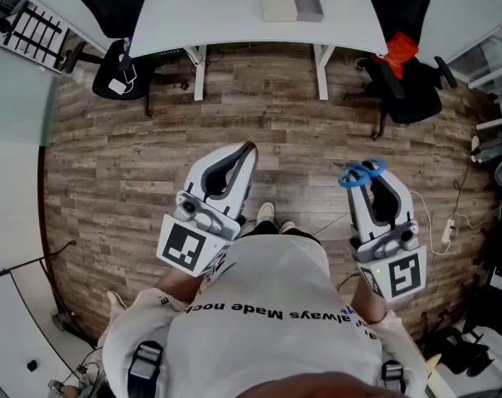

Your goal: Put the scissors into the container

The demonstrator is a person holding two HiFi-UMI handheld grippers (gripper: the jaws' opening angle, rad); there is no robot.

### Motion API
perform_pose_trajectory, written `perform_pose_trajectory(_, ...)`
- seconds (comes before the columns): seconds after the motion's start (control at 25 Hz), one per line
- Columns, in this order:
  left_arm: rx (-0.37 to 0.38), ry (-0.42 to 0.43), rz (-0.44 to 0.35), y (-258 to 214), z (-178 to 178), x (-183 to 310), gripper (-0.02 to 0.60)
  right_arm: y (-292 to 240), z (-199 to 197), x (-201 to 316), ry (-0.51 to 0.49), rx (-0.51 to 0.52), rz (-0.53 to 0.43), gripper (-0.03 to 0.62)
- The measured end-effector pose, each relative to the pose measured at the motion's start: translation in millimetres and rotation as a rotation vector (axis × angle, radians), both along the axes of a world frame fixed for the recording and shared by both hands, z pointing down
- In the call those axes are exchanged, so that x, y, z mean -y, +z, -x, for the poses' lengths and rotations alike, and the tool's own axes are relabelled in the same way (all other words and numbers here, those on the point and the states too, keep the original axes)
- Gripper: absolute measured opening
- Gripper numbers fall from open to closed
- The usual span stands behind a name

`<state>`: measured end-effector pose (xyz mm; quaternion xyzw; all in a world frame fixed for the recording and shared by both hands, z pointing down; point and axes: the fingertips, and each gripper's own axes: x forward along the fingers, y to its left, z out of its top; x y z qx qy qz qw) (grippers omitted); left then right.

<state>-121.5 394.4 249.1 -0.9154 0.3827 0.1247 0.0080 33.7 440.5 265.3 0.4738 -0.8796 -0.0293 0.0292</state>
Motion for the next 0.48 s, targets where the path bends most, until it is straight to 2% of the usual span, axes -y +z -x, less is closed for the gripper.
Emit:
perform_pose_trajectory(0.24, -0.017, 0.017, -0.041, -22, 14, -48, 0.02, -13, 20, -45, -0.004, -0.024, -0.027, 0.095)
perform_pose_trajectory(0.48, -0.024, 0.031, -0.051, -24, 23, -70, 0.02, -14, 29, -60, 0.015, -0.007, -0.031, 0.098)
